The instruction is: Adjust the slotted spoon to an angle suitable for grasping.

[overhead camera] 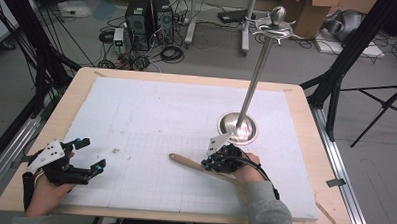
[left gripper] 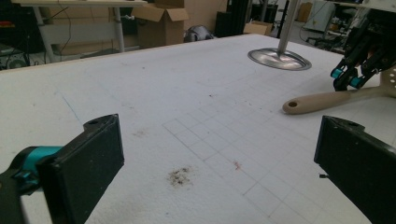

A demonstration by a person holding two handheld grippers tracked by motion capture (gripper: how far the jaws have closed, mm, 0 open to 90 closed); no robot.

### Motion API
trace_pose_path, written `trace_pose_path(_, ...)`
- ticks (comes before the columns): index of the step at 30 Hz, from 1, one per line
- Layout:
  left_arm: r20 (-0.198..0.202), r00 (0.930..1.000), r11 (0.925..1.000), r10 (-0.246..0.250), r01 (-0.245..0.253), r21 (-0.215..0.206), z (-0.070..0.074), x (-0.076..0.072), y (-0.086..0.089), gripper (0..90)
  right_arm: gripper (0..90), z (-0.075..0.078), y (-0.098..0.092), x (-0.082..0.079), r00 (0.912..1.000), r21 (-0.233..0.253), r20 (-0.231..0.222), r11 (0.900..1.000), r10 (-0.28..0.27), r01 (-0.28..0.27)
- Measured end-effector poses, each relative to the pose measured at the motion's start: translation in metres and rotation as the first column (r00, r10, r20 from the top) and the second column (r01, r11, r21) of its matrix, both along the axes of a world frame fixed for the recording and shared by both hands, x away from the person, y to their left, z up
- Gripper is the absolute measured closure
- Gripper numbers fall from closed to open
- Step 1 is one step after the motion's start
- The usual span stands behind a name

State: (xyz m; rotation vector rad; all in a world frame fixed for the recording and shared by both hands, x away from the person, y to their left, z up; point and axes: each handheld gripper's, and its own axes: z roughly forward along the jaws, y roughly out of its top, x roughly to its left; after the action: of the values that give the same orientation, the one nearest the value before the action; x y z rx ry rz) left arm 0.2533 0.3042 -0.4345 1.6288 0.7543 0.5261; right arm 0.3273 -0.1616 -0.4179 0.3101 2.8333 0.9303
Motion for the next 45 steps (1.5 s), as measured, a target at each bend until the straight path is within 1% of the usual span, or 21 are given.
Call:
trace_pose_path(2,-0.001,1.0000,1.0000,-0.001,0.001,0.004,0.000,0.000,0.000,1.8,90.0,0.001,0.000,0.000,0.9999,-0.004,0.007,1.000,-0.012,0.012)
trace_pose_path(5,-0.001,1.0000,1.0000,0.000,0.000,0.005,0.000,0.000,0.000,1.8,90.0,0.005,-0.002,0.000,0.9997,0.013,0.023,1.000,-0.008,0.007)
trace_pose_path(8,-0.001,1.0000,1.0000,0.001,-0.001,0.004,0.000,-0.001,0.000,1.8,90.0,0.007,-0.003,0.000,0.9992,0.005,0.038,1.000,-0.013,0.013)
trace_pose_path(10,0.000,1.0000,1.0000,0.000,0.000,0.006,0.000,-0.001,0.000,1.8,90.0,0.009,-0.005,-0.001,0.9989,0.008,0.043,1.000,-0.021,0.020)
trace_pose_path(15,0.001,1.0000,1.0000,0.003,-0.003,0.003,0.000,-0.001,0.001,1.8,89.8,0.017,-0.015,-0.003,0.9976,0.050,0.056,0.998,-0.040,0.037)
trace_pose_path(17,0.001,1.0000,1.0000,0.001,-0.001,-0.001,0.000,-0.002,0.001,1.8,89.2,0.020,-0.019,-0.003,0.9963,0.073,0.069,0.996,-0.051,0.046)
trace_pose_path(20,0.004,1.0000,1.0000,0.000,0.000,0.001,0.000,-0.002,0.001,1.8,78.5,0.026,-0.024,-0.006,0.9931,0.113,0.093,0.992,-0.071,0.060)
trace_pose_path(22,0.005,1.0000,1.0000,0.001,-0.001,0.000,0.000,-0.002,0.001,1.7,69.7,0.028,-0.026,-0.007,0.9932,0.133,0.089,0.989,-0.075,0.062)
trace_pose_path(23,0.005,1.0000,1.0000,0.001,-0.001,-0.001,0.000,-0.002,0.001,1.8,65.5,0.029,-0.027,-0.008,0.9934,0.133,0.086,0.989,-0.076,0.064)
trace_pose_path(25,0.004,1.0000,1.0000,0.004,-0.004,0.001,0.000,-0.002,0.002,1.8,54.0,0.029,-0.028,-0.010,0.9929,0.128,0.089,0.990,-0.079,0.067)
trace_pose_path(28,0.005,1.0000,1.0000,0.004,-0.004,0.000,0.000,-0.002,0.002,1.7,39.9,0.030,-0.029,-0.011,0.9919,0.145,0.081,0.986,-0.097,0.085)
trace_pose_path(31,0.005,1.0000,1.0000,0.006,-0.006,0.000,0.000,-0.002,0.003,1.8,28.8,0.032,-0.032,-0.011,0.9894,0.174,0.062,0.978,-0.132,0.119)
trace_pose_path(34,0.005,1.0000,1.0000,0.006,-0.006,0.000,0.000,-0.002,0.003,1.8,19.6,0.034,-0.039,-0.011,0.9873,0.209,0.017,0.966,-0.158,0.151)
trace_pose_path(35,0.005,1.0000,1.0000,0.005,-0.005,-0.002,0.000,-0.002,0.003,1.8,18.0,0.035,-0.041,-0.011,0.9867,0.209,0.012,0.965,-0.162,0.156)
trace_pose_path(36,0.003,1.0000,1.0000,0.005,-0.005,-0.002,0.000,-0.002,0.002,1.8,17.3,0.036,-0.043,-0.013,0.9865,0.200,0.009,0.967,-0.163,0.158)
trace_pose_path(37,0.002,1.0000,1.0000,0.006,-0.006,-0.003,-0.001,-0.002,0.002,1.8,16.6,0.037,-0.045,-0.014,0.9870,0.200,0.019,0.968,-0.159,0.152)
trace_pose_path(39,0.001,1.0000,1.0000,0.005,-0.005,0.001,-0.001,-0.002,0.002,1.7,16.4,0.038,-0.049,-0.016,0.9874,0.205,0.021,0.967,-0.157,0.149)
trace_pose_path(44,-0.002,1.0000,1.0000,0.004,-0.004,0.002,-0.002,-0.002,0.002,1.8,16.2,0.039,-0.058,-0.020,0.9891,0.190,0.027,0.972,-0.145,0.137)
trace_pose_path(45,-0.001,1.0000,1.0000,0.003,-0.003,0.002,-0.002,-0.002,0.001,1.8,16.2,0.039,-0.059,-0.021,0.9885,0.188,0.020,0.972,-0.150,0.144)
